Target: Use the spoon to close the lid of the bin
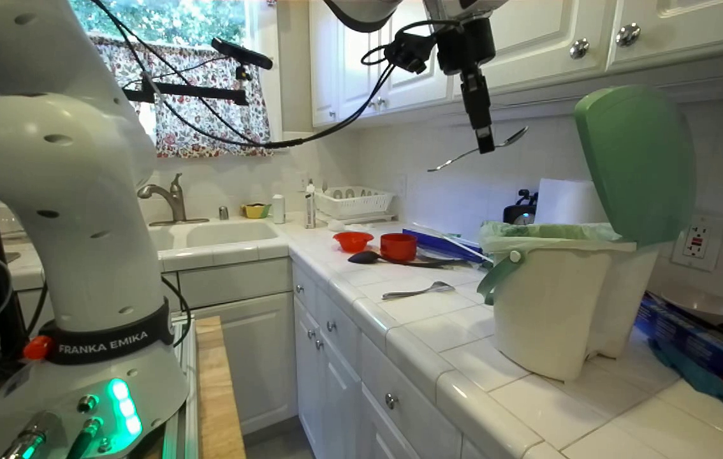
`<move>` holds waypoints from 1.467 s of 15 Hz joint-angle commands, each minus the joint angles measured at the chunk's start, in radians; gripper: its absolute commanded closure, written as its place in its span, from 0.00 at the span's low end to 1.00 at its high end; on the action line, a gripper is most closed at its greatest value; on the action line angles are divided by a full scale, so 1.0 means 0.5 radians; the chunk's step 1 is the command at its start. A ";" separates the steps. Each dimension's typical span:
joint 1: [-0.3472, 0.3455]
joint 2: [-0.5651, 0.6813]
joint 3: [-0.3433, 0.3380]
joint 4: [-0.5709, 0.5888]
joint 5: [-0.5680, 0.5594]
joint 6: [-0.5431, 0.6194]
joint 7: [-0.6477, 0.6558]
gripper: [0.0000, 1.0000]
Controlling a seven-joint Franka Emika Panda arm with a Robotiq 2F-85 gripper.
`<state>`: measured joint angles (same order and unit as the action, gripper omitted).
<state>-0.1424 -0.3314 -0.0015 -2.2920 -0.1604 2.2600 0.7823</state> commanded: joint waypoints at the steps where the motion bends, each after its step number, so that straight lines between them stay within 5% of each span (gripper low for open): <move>1: -0.027 -0.078 -0.023 0.024 0.078 -0.061 -0.023 0.96; 22: -0.133 -0.101 -0.254 0.214 0.351 -0.085 -0.238 0.96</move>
<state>-0.2100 -0.4007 -0.1060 -2.2203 -0.0569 2.2514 0.7283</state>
